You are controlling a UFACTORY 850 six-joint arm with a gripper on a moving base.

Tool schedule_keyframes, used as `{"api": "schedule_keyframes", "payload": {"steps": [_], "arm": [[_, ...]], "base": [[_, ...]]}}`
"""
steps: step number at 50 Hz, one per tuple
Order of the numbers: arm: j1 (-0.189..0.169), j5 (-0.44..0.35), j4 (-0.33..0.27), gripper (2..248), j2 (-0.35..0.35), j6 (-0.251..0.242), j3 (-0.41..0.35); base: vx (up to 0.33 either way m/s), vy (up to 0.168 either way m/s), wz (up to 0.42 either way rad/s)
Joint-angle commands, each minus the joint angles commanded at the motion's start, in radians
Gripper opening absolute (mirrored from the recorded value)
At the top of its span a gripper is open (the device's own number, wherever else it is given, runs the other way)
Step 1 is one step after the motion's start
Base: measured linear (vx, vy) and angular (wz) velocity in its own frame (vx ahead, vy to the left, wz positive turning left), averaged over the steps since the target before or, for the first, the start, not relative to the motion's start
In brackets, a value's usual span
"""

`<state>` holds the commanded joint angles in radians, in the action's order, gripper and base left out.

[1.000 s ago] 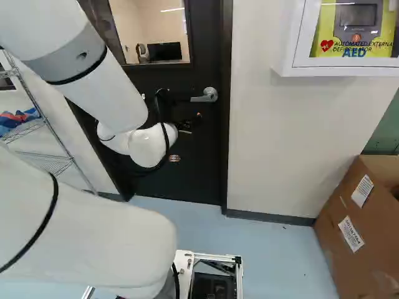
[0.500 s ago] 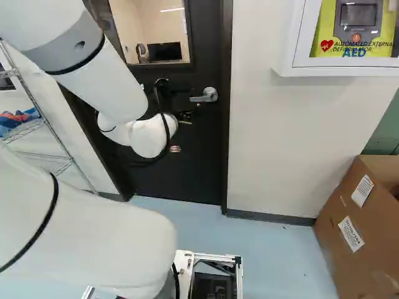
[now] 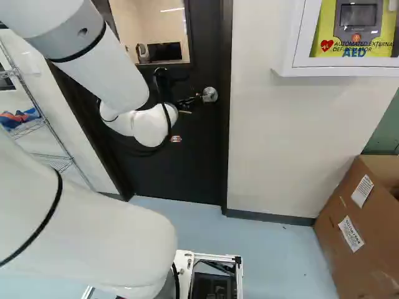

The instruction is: Open the door and move inside

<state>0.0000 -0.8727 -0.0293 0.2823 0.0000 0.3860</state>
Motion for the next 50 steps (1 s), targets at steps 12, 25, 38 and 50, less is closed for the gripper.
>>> {"api": "schedule_keyframes", "payload": {"steps": [12,25,38,50], "arm": [[0.000,0.000,0.000,247,-0.019,0.000,0.043],[0.001,0.000,0.000,247,-0.047,0.000,0.085],[0.003,0.000,0.000,247,-0.085,0.000,0.121],[0.006,0.011,0.000,247,-0.120,0.000,0.153]], "base": [[0.000,0.000,0.000],[0.000,0.000,0.000],[0.000,0.000,0.000],[0.000,0.000,0.000]]}}
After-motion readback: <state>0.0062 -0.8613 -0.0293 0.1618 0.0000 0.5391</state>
